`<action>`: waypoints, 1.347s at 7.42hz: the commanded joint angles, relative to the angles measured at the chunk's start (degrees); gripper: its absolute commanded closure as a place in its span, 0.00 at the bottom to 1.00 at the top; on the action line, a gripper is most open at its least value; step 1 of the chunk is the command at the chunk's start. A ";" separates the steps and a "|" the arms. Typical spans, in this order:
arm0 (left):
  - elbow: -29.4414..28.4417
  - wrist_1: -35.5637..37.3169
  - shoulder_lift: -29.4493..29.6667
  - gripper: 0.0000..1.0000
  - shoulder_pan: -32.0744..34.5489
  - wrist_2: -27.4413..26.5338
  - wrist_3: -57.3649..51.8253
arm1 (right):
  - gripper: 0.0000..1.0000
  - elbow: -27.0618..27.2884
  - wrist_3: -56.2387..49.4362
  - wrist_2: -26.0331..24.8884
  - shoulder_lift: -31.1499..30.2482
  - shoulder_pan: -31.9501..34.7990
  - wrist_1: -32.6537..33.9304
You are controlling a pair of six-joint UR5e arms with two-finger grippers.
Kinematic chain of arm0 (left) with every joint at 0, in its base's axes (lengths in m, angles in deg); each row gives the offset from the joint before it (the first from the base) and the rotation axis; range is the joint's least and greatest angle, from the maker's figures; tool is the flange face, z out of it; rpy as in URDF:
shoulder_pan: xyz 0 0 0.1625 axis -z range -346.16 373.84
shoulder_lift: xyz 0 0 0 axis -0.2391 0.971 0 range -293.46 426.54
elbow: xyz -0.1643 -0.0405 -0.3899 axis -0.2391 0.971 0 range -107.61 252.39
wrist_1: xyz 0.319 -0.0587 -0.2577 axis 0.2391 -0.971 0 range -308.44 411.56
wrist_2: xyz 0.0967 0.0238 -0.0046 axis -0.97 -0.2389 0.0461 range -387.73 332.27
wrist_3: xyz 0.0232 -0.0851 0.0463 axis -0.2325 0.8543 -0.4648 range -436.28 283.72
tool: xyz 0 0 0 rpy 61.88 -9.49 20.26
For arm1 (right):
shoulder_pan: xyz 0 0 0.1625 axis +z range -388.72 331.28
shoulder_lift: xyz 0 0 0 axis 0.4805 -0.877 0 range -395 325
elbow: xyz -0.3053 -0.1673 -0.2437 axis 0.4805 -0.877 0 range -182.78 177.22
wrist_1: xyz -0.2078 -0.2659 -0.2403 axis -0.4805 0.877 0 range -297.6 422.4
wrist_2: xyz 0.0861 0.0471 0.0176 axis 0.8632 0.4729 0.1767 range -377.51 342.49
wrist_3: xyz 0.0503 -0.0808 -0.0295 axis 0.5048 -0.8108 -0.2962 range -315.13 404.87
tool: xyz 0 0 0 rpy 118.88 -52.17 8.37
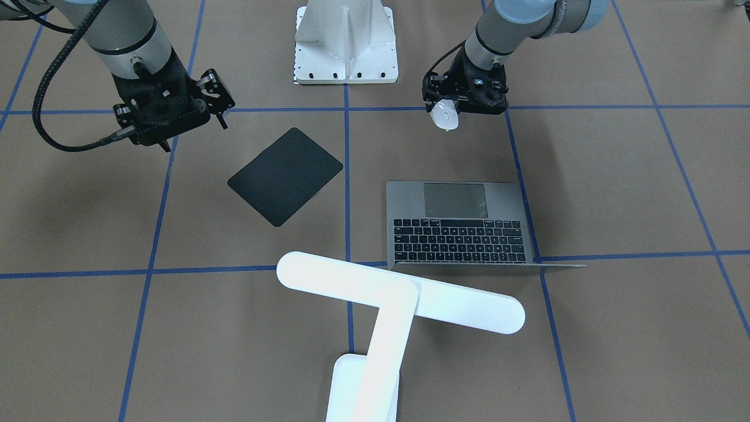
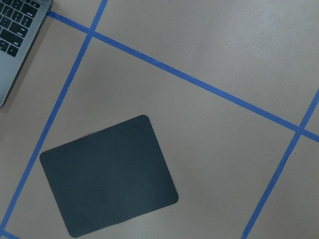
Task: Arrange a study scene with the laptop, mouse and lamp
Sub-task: 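Carry the white mouse onto the black pad with the left gripper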
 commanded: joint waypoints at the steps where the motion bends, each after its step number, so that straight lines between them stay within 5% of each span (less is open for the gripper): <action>1: -4.28 0.55 6.20 0.31 0.87 0.01 0.19 | 0.00 0.03 0.01 0.06 -0.18 0.25 0.00; 7: -22.03 -0.42 24.48 0.31 0.87 -0.34 2.83 | 0.00 0.29 -0.60 3.57 -1.94 3.67 0.00; 10: -36.51 -8.75 34.14 0.31 0.61 -0.61 7.66 | 0.00 0.12 -0.78 4.09 -3.25 5.43 0.00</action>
